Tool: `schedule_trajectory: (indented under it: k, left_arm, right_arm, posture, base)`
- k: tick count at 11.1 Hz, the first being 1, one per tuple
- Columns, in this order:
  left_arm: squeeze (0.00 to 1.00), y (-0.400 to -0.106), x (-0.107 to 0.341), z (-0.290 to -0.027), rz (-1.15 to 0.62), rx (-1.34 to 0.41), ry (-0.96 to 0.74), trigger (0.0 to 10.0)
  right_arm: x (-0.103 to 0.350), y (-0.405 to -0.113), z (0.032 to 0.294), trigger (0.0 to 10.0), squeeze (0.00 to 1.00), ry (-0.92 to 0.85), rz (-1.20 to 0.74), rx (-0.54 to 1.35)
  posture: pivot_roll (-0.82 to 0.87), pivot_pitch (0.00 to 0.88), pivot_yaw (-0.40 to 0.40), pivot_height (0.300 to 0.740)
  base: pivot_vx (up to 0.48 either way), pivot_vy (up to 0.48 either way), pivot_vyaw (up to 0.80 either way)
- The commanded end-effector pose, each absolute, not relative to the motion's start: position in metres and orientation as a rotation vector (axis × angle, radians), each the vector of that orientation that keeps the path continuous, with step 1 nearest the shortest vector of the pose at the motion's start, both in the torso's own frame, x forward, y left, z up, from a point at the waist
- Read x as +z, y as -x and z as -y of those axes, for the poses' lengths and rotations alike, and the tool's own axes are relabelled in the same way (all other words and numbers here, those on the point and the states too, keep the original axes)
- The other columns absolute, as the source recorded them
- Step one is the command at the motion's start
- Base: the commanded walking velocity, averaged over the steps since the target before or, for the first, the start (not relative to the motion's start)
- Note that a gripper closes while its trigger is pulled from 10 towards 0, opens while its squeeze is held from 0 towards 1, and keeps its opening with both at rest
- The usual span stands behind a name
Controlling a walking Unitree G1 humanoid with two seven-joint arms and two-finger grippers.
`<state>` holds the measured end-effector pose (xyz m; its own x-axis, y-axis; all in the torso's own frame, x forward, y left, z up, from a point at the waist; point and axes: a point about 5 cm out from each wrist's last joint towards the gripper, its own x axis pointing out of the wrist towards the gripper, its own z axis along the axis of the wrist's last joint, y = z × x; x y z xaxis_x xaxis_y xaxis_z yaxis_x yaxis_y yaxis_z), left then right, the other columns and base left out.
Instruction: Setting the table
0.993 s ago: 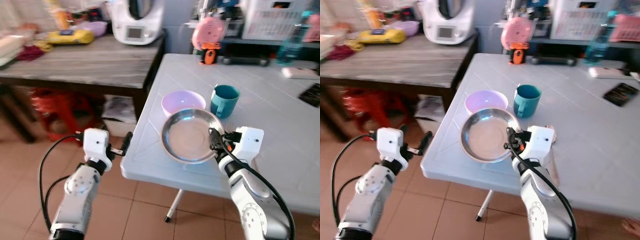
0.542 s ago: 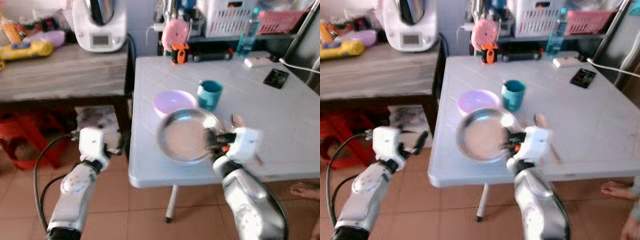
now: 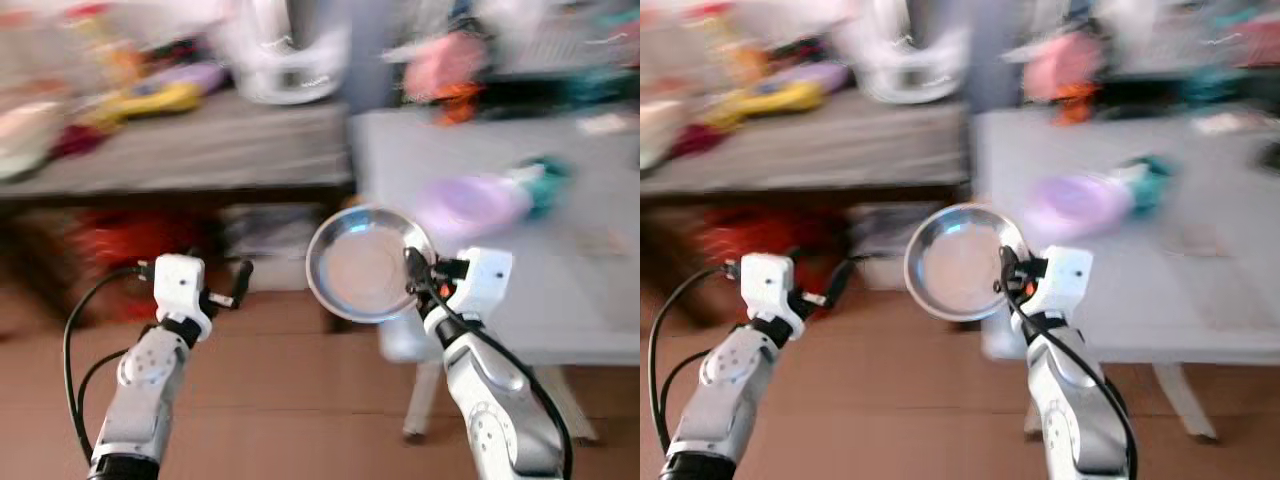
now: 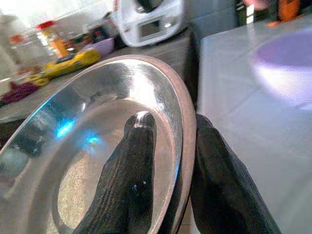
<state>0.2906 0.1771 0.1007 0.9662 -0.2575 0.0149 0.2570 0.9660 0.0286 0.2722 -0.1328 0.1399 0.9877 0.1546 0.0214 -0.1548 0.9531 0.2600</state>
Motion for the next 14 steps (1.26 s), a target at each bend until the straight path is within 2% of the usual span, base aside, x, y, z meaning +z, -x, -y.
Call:
schedule_trajectory:
  k: [1, 3, 12, 14]
  left_arm:
    - [0.00, -0.291, 0.100, -0.173, 0.017, -0.272, -0.028, 10.0]
    - [0.00, -0.291, 0.100, -0.171, 0.016, -0.279, -0.026, 10.0]
    - [0.00, -0.294, 0.099, -0.161, 0.022, -0.311, -0.019, 10.0]
    - [0.00, -0.293, 0.099, -0.158, 0.027, -0.312, -0.015, 10.0]
  right_arm:
    - [0.142, -0.273, 0.137, 10.0, 0.00, -0.257, 0.015, 0.144]
    - [0.142, -0.274, 0.137, 10.0, 0.00, -0.258, 0.019, 0.134]
    - [0.141, -0.274, 0.141, 10.0, 0.00, -0.250, 0.020, 0.105]
    - [0.141, -0.274, 0.142, 10.0, 0.00, -0.248, 0.020, 0.097]
  posture:
    - [-0.02, 0.000, 0.078, 0.740]
    - [-0.03, 0.000, 0.079, 0.740]
    - [-0.04, 0.000, 0.084, 0.740]
    - [-0.04, 0.000, 0.081, 0.740]
  base:
    - [0.000, 0.480, 0.75]
    - [0.000, 0.480, 0.46]
    - [0.000, 0.480, 0.00]
    - [0.000, 0.208, 0.00]
